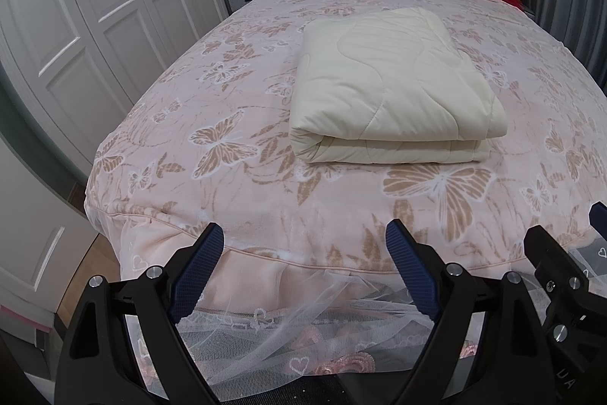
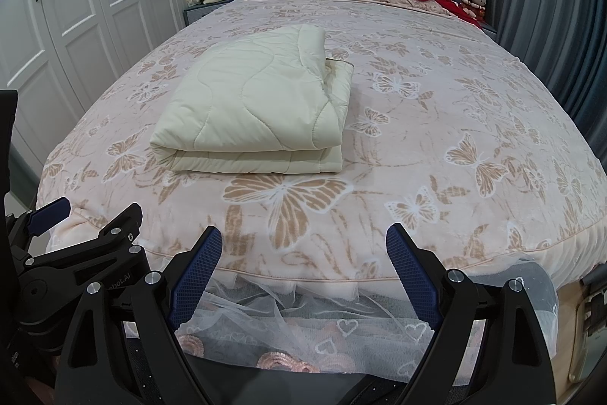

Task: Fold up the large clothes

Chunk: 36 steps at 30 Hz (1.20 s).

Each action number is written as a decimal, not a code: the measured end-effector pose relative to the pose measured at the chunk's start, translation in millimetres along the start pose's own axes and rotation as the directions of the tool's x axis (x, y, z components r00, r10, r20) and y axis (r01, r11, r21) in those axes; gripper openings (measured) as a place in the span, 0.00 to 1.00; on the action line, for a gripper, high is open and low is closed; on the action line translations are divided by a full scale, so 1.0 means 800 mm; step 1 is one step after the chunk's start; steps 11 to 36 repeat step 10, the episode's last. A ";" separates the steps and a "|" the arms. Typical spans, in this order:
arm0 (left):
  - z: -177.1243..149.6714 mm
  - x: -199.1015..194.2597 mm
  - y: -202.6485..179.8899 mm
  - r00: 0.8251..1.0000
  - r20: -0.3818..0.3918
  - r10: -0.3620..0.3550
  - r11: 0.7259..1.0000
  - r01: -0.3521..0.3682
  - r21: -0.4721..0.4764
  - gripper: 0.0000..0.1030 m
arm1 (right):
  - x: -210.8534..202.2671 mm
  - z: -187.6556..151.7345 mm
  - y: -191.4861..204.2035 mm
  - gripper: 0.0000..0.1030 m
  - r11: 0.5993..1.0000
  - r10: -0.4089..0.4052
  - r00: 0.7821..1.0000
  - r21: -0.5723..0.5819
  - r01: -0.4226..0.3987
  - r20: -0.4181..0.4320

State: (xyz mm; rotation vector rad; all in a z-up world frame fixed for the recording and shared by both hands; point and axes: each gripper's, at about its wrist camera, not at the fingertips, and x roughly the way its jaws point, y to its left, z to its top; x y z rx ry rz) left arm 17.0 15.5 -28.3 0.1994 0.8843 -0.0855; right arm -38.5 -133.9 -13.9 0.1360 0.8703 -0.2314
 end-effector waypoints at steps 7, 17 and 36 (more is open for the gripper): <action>-0.001 0.001 0.001 1.000 -0.002 0.006 1.000 -0.006 -0.003 0.82 | 0.000 0.001 0.000 0.84 1.000 -0.001 1.000 -0.002 0.001 0.001; -0.001 0.000 0.001 1.000 -0.001 0.006 1.000 -0.006 -0.002 0.82 | 0.000 0.001 0.001 0.84 1.000 -0.001 1.000 -0.001 0.001 0.001; -0.001 0.000 0.001 1.000 -0.001 0.006 1.000 -0.006 -0.002 0.82 | 0.000 0.001 0.001 0.84 1.000 -0.001 1.000 -0.001 0.001 0.001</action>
